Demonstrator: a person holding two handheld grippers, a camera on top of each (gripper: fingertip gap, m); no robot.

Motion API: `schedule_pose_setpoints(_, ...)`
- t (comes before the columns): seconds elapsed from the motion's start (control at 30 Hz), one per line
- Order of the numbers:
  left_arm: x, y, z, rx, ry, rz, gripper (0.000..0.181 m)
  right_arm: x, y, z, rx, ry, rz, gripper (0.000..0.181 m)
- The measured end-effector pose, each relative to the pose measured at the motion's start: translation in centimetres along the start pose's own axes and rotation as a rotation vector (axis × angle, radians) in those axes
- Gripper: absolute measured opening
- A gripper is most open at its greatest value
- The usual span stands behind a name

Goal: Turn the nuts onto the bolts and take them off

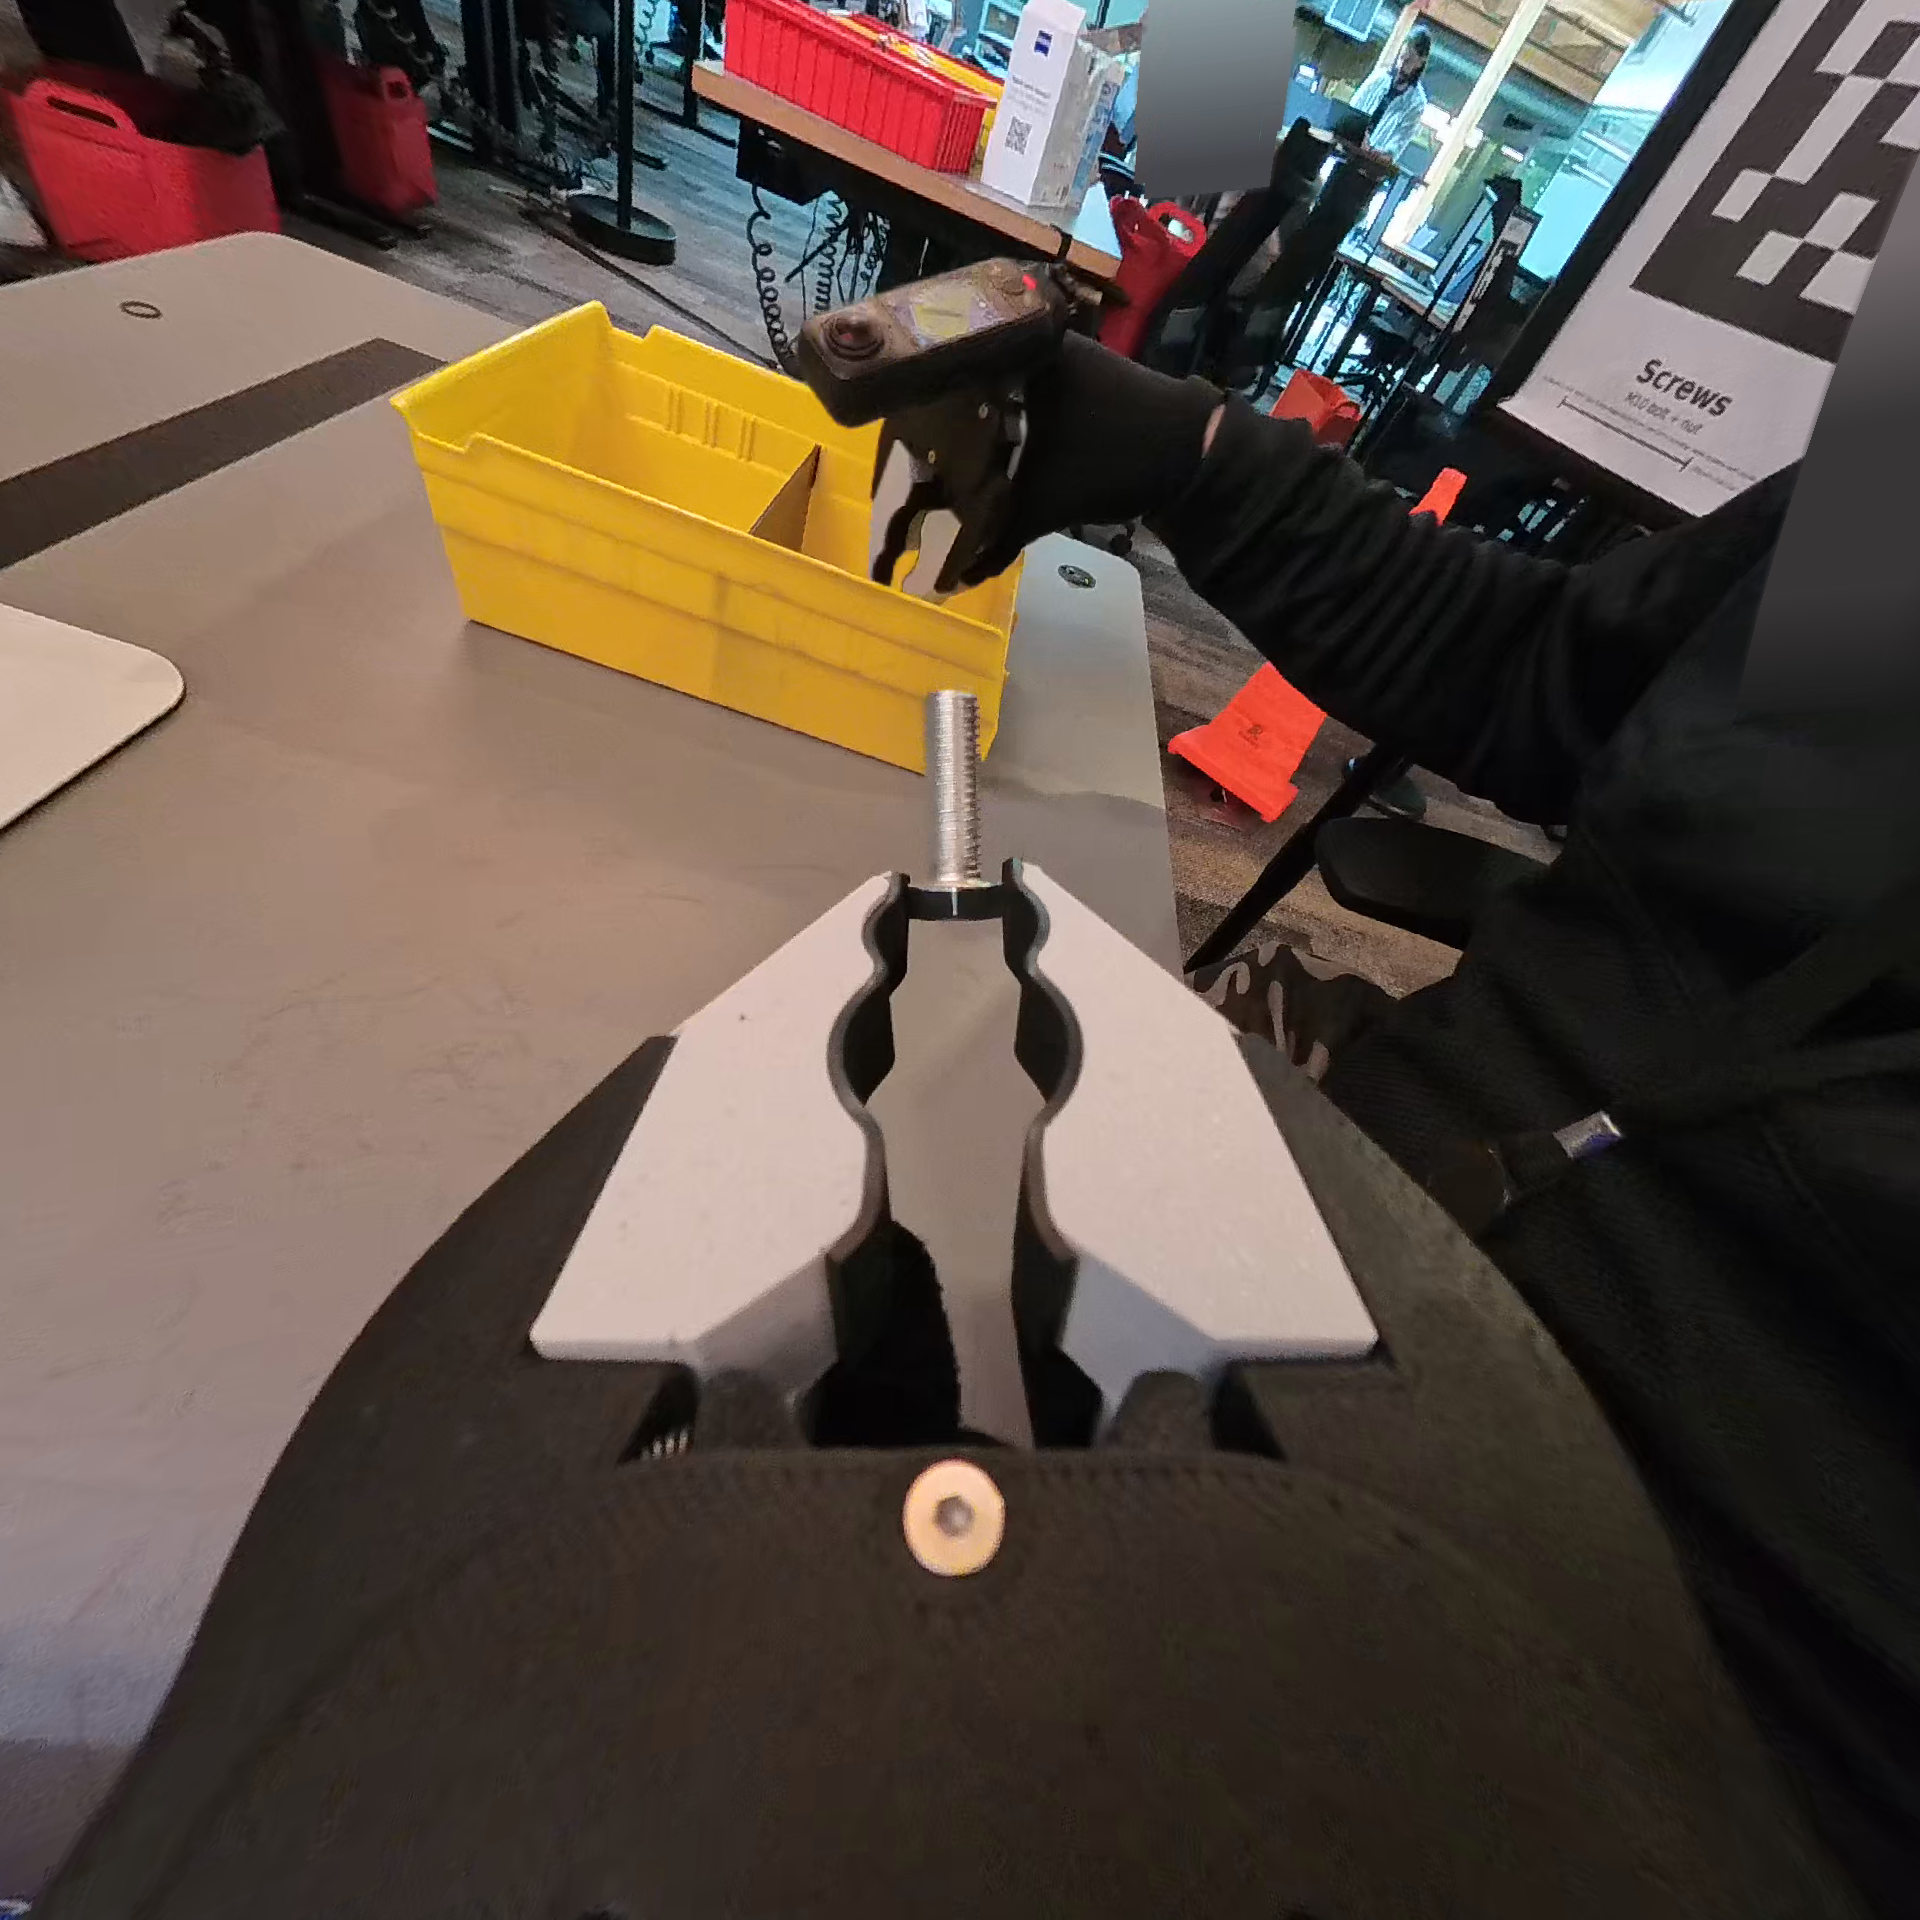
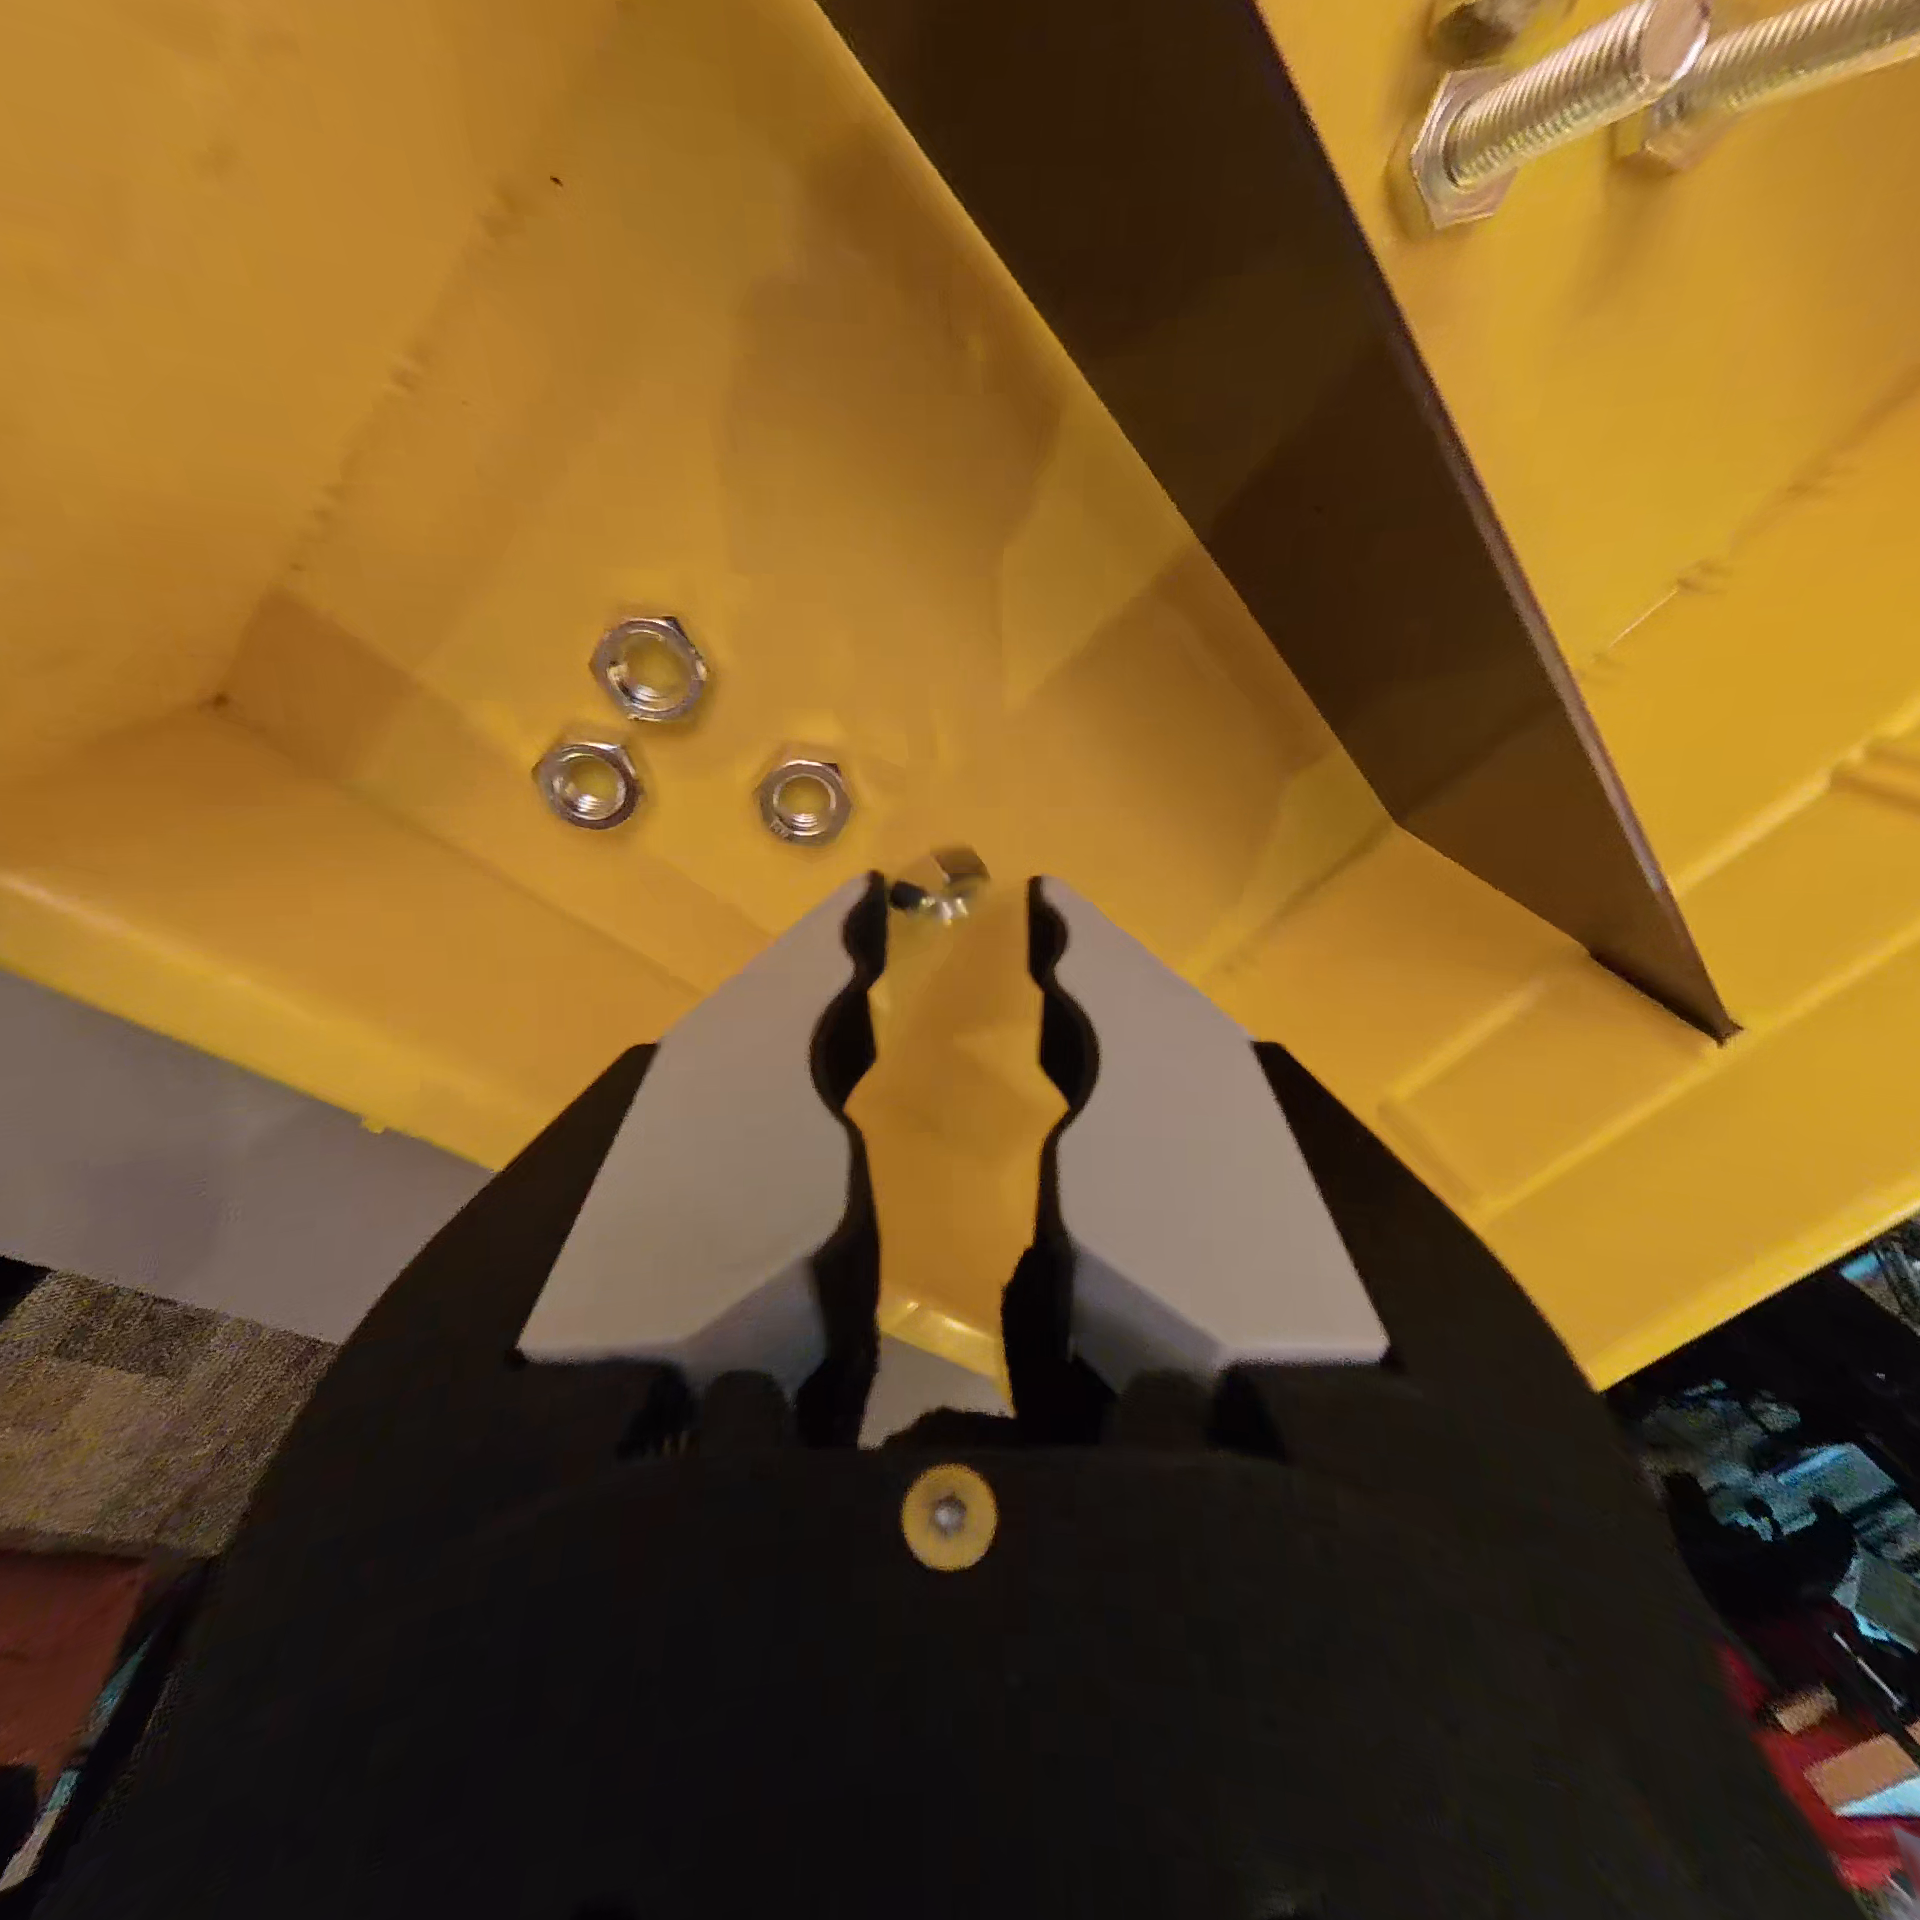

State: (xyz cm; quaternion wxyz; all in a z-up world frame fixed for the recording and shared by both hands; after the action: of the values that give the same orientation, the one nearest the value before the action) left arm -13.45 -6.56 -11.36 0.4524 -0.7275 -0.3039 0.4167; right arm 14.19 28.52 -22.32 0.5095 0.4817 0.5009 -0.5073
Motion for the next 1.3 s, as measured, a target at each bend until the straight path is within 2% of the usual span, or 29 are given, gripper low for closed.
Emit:
schedule_pose_setpoints(0.1, 0.2, 0.1, -0.1, 0.003, -0.006, -0.001, 0.016, -0.4, 0.0, -0.2, 0.012, 0.019, -0.001, 0.038)
schedule_pose_setpoints(0.2, 0.2, -0.3, -0.4, 0.016, -0.012, -0.022, 0.016, -3.2, -0.7, 0.5, 0.009, 0.071, -0.076, 0.034)
schedule_pose_setpoints(0.33, 0.5, -0.9, -1.0, 0.036, -0.025, -0.084, 0.016, -9.4, -5.3, 6.3, -0.175, 0.002, -0.443, 0.029)
schedule_pose_setpoints(0.4, 0.7, -1.0, -1.3, 0.037, -0.024, -0.116, 0.016, -12.0, -8.2, 11.0, -0.331, -0.101, -0.647, 0.029)
schedule_pose_setpoints(0.5, 1.0, -0.9, -1.7, 0.039, -0.037, -0.135, 0.016, -14.4, -12.0, 17.7, -0.500, -0.341, -0.900, 0.028)
schedule_pose_setpoints(0.6, 1.1, -0.9, -1.9, 0.028, -0.048, -0.158, 0.016, -14.7, -14.9, 21.4, -0.543, -0.550, -1.026, 0.030)
schedule_pose_setpoints(0.67, 1.3, -0.9, -2.1, 0.031, -0.048, -0.158, 0.016, -14.0, -16.2, 22.9, -0.542, -0.680, -1.037, 0.030)
schedule_pose_setpoints(0.83, 1.6, -0.8, -2.3, 0.048, -0.057, -0.160, 0.016, -13.5, -17.3, 24.2, -0.498, -0.850, -1.128, 0.024)
schedule_pose_setpoints(0.93, 1.7, -0.7, -2.6, 0.046, -0.033, -0.167, 0.016, -13.1, -17.5, 24.2, -0.470, -0.885, -1.139, 0.008)
schedule_pose_setpoints(1.0, 1.8, -0.7, -2.8, 0.045, -0.023, -0.173, 0.016, -13.1, -17.4, 24.1, -0.479, -0.888, -1.147, 0.008)
schedule_pose_setpoints(1.17, 1.3, -1.5, -2.8, 0.029, -0.032, -0.234, 0.020, -14.6, -16.8, 23.4, -0.500, -0.842, -1.170, 0.008)
schedule_pose_setpoints(1.23, 0.7, -2.0, -2.5, 0.035, -0.066, -0.232, 0.030, -16.1, -16.0, 21.2, -0.481, -0.763, -1.196, 0.007)
schedule_pose_setpoints(1.3, -0.1, -2.3, -2.1, 0.059, -0.098, -0.231, 0.021, -17.5, -14.8, 17.6, -0.436, -0.645, -1.185, 0.007)
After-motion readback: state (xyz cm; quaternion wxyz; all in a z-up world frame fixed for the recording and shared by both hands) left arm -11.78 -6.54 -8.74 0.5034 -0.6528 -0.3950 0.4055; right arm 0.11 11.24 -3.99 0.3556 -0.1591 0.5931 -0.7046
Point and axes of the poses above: each gripper's, where its closed fingertips meet, x out along the fingers, y out of its underside, z = x × y across the jaws, the point moved 8 cm from there along -x, back along the fingers, and after that the axes turned 12 degrees about -y, right-handed, at the moved point
